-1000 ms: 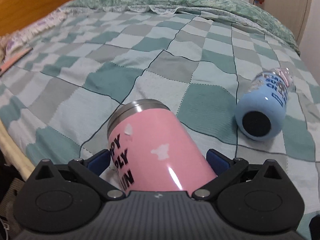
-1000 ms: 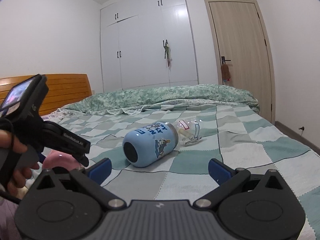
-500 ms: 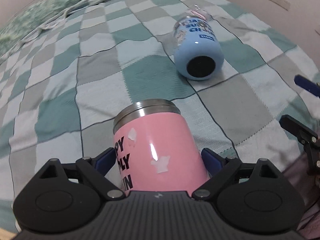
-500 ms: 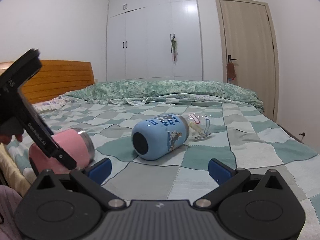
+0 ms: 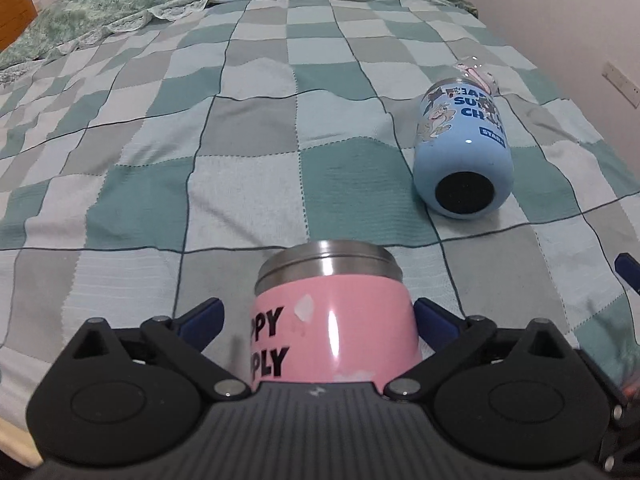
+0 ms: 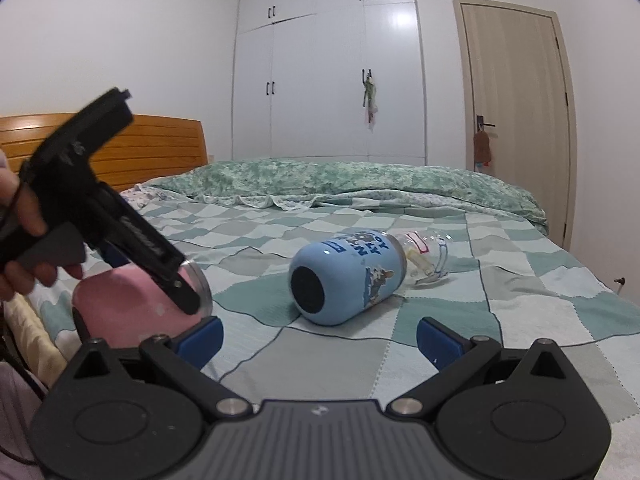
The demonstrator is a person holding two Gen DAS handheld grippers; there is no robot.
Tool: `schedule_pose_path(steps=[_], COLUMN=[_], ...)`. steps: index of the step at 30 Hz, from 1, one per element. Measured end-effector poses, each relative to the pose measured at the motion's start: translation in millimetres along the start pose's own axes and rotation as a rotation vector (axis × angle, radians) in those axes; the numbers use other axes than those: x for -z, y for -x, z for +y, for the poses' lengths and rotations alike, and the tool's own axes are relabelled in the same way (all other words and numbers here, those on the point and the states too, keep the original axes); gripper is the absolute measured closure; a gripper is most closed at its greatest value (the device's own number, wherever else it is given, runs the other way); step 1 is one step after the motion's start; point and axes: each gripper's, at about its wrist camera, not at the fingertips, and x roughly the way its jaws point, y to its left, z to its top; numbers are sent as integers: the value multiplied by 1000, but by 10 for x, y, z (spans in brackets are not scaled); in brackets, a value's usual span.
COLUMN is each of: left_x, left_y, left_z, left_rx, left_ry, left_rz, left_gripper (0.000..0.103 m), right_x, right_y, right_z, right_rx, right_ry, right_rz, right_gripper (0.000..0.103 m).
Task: Flip cup upright
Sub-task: 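Rotate the pink tumbler upright with the left tool, opening facing up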
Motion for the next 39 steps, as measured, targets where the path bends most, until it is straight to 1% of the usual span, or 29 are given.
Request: schedule_pose_path(steps=[1, 2, 4, 6, 11, 15, 18, 20, 24, 26, 27, 29, 32, 34, 36, 38, 39], left_x=[1, 5, 26, 90, 266, 380, 453, 474, 435, 393, 384, 365, 359, 351, 330, 315, 361], left_y=[-8, -9, 27, 65, 262, 527, 735, 858, 1037, 1035, 1019, 946, 772, 633, 460, 211, 152], left_z=[7, 19, -39, -55, -54, -76, -71, -63, -78, -34, -4, 79, 205, 299, 409, 529, 561], left_rx=[23, 40, 23, 14, 18, 33, 59, 63, 17, 6, 4, -25, -103, -133, -122, -72, -67], left_ry=[14, 35, 3, -7, -13, -22, -14, -3, -23, -11, -5, 7, -10, -18, -15, 9, 9], left_rz=[5, 10, -14, -39, -147, -280, -382, -451, -612, -655, -668, -687, -724, -715, -658, -569, -611], left_gripper=[16, 17, 17, 18, 18, 18, 18, 19, 18, 18, 18, 18, 18, 18, 18, 18, 18], right_x=[-1, -1, -8, -15, 1, -20, -80, -123, -177, -184, -188, -185, -165, -143, -136, -136, -139], right_y=[-7, -13, -39, -52, -55, -31, 14, 55, 117, 139, 144, 148, 148, 117, 64, 16, -9], right_z=[11, 21, 42, 57, 85, 69, 61, 61, 96, 115, 128, 141, 169, 188, 198, 223, 233], right_rx=[-7, -14, -39, -61, -93, -95, -74, -67, -44, -33, -26, -18, -5, 4, 11, 18, 21], right_ry=[4, 7, 16, 22, 29, 19, 16, 17, 29, 30, 35, 40, 46, 49, 52, 56, 57], right_rz=[1, 2, 7, 11, 31, 32, 13, -4, -23, -22, -21, -20, -14, -2, 11, 18, 21], right_gripper=[0, 0, 0, 0, 0, 0, 0, 0, 0, 0, 0, 0, 0, 0, 0, 0, 0])
